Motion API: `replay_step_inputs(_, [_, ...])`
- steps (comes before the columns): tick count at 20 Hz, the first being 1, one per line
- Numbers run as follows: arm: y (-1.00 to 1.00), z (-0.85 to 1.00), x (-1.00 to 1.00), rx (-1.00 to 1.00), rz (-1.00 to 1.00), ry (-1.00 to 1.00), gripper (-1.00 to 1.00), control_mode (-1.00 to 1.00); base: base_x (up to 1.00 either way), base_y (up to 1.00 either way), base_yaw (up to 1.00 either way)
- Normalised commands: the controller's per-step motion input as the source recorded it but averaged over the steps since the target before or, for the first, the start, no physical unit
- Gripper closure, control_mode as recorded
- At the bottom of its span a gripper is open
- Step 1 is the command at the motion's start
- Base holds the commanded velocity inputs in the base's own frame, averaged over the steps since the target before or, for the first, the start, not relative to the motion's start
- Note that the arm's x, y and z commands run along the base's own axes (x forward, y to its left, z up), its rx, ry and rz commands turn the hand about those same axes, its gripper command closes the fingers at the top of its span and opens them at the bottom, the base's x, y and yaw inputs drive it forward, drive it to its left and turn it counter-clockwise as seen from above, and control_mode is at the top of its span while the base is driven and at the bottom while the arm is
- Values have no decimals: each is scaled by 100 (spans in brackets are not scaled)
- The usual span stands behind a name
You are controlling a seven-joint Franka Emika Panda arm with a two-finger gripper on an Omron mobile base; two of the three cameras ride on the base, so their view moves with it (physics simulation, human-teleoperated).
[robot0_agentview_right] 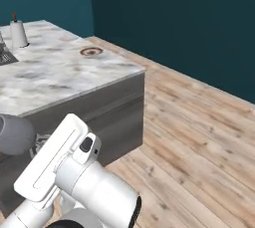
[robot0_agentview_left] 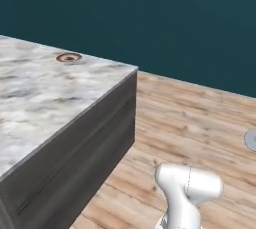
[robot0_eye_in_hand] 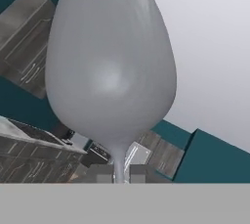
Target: Retrieve the wine glasses from the counter and place one next to each plate.
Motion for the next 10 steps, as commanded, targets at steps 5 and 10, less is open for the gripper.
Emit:
replay_step_inputs(5, [0,0,0,0,0,0,100,100,100,-40,31])
replay_step_inputs(10, [0,0,0,0,0,0,100,100,100,-46,34])
